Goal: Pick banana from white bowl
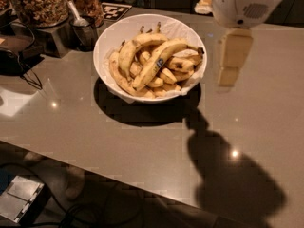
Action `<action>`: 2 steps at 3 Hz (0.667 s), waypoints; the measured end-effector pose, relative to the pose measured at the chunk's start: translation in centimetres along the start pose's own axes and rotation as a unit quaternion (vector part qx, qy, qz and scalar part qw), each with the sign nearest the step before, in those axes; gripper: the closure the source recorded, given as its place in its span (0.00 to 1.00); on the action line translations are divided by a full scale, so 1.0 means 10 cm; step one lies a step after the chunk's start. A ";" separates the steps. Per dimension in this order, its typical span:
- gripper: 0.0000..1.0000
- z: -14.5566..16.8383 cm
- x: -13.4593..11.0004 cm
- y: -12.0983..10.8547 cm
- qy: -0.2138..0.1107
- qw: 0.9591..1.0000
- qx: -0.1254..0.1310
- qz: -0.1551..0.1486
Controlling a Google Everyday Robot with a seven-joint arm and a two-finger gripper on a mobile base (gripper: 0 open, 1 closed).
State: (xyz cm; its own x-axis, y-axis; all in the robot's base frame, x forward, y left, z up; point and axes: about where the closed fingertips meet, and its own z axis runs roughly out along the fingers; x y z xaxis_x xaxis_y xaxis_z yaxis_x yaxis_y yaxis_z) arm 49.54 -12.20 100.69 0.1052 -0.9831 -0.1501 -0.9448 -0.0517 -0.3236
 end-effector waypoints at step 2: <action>0.00 0.13 -0.20 -0.17 -0.007 1.000 0.012 -0.019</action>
Offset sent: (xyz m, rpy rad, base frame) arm 0.0409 0.0465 -0.0193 -0.0066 -0.0249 0.0832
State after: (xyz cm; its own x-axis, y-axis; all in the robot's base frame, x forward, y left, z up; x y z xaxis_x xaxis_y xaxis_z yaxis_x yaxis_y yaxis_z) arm 51.38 -9.96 100.36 0.1461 -0.9778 -0.1499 -0.9320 -0.0852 -0.3522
